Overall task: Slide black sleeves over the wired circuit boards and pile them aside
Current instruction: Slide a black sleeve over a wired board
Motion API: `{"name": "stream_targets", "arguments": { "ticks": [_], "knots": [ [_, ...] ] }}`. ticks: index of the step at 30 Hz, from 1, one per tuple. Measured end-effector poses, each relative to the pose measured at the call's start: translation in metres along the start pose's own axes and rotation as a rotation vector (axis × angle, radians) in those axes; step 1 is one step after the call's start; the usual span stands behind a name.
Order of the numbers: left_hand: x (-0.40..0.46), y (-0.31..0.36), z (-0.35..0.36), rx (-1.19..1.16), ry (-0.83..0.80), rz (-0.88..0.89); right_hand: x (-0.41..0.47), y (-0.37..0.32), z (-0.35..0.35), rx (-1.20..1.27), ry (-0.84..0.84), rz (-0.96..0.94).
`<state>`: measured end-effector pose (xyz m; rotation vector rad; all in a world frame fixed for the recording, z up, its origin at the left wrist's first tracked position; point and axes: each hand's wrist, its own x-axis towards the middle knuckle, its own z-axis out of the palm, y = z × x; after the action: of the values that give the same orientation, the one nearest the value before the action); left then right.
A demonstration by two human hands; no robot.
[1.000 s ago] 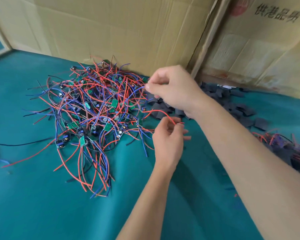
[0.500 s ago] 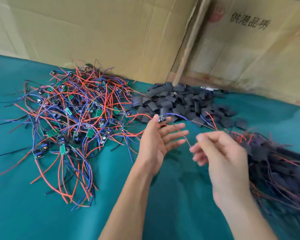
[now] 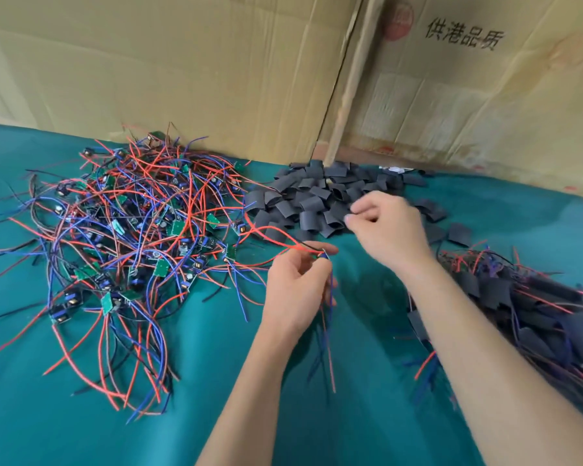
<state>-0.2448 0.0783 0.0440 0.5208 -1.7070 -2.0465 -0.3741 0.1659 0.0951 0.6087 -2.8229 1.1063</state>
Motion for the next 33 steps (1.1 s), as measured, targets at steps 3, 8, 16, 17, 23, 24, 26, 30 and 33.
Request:
{"name": "stream_targets", "arguments": {
  "ticks": [3, 8, 16, 17, 23, 24, 26, 30, 33],
  "knots": [
    [0.0, -0.004, 0.002, 0.069, 0.009, 0.026, 0.024, -0.003, 0.038, -0.183, -0.065, -0.002],
    [0.003, -0.01, 0.003, 0.236, 0.065, 0.126, 0.035, -0.001, 0.061, -0.206, 0.062, 0.035],
    [0.005, -0.012, -0.002, 0.325, 0.049, 0.199, 0.029, 0.013, 0.046, -0.059, 0.161, 0.02],
    [0.006, -0.012, -0.002, 0.308, 0.052, 0.197, 0.028, 0.014, 0.044, -0.042, 0.17, 0.015],
    [0.007, -0.013, -0.003, 0.266, 0.124, 0.225, 0.02, 0.016, 0.04, -0.03, 0.178, 0.001],
    [0.008, -0.014, -0.004, 0.27, 0.135, 0.224, 0.017, 0.017, 0.037, -0.01, 0.201, 0.005],
    [0.009, -0.014, -0.004, 0.282, 0.144, 0.224, 0.005, 0.017, 0.03, 0.062, 0.261, 0.005],
    [0.008, -0.014, 0.0, 0.276, 0.152, 0.224, -0.047, 0.014, 0.027, 0.266, 0.295, -0.08],
    [0.007, -0.015, -0.001, 0.339, 0.15, 0.286, -0.081, 0.013, 0.033, 0.49, 0.196, -0.055]
  ]
}}
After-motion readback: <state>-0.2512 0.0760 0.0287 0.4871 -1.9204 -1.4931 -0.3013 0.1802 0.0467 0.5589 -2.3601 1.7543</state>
